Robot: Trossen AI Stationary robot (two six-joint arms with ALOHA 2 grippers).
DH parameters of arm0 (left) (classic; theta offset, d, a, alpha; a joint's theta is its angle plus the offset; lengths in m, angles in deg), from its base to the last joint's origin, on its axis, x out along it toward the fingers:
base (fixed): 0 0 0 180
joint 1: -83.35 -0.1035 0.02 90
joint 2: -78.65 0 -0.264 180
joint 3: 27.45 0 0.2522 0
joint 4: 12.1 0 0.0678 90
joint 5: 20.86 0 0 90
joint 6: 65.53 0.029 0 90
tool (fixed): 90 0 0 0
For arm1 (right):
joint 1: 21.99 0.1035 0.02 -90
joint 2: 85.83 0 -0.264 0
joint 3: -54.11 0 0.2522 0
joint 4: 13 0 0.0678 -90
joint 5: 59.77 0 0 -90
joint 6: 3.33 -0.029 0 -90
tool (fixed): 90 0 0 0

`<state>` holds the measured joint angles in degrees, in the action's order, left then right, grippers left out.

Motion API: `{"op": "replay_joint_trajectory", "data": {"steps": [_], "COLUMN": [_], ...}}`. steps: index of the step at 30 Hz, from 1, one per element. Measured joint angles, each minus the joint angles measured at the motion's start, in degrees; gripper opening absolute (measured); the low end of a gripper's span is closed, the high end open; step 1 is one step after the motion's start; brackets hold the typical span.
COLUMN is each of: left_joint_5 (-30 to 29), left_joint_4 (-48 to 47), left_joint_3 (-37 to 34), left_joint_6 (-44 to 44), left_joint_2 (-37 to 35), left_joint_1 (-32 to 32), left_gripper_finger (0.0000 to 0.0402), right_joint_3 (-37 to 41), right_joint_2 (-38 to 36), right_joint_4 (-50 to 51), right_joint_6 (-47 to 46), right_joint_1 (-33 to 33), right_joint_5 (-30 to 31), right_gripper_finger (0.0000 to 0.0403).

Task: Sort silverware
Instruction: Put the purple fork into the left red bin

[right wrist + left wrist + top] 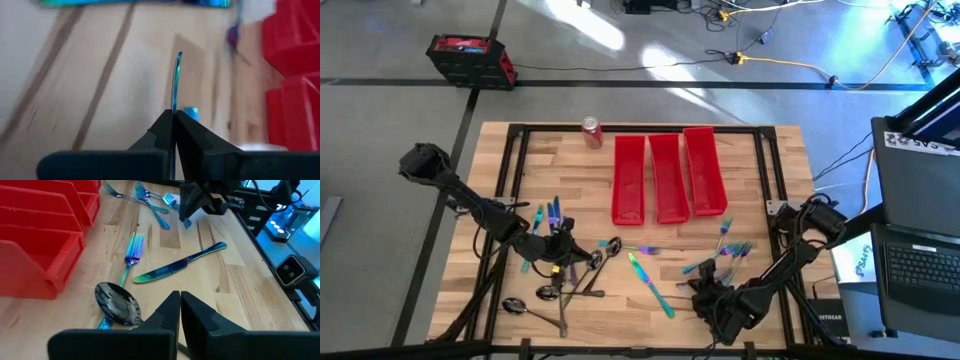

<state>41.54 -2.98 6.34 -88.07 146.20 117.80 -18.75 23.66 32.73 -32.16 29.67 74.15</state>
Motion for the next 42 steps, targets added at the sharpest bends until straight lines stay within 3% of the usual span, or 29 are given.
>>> {"op": "replay_joint_trajectory", "data": {"steps": [8, 28, 36, 40, 42], "left_joint_5": [-0.15, -0.17, -0.15, -0.16, -2.11], "left_joint_4": [0.0, 0.04, 0.09, 0.27, 2.73], "left_joint_3": [0.0, 0.0, 0.0, 0.0, 0.0], "left_joint_6": [-0.01, 0.11, 0.19, 0.62, 0.62], "left_joint_2": [0.0, 0.0, 0.0, 0.0, 0.0], "left_joint_1": [0.0, 0.0, 0.0, -0.2, -0.33], "left_gripper_finger": [0.0, 0.0, 0.0, 0.0, 0.0], "right_joint_3": [-0.43, -0.51, -0.54, -0.6, -0.6], "right_joint_2": [-1.05, -16.8, -24.68, -26.49, -26.47], "right_joint_4": [0.63, -1.69, -10.21, -18.52, -23.07], "right_joint_6": [-6.54, -5.32, 7.85, 17.68, 22.2], "right_joint_1": [0.02, -5.31, -8.52, -12.61, -15.43], "right_joint_5": [-1.89, -2.55, 3.38, 2.59, -0.59], "right_gripper_finger": [0.0, 0.0, 0.0, 0.0, 0.0]}}
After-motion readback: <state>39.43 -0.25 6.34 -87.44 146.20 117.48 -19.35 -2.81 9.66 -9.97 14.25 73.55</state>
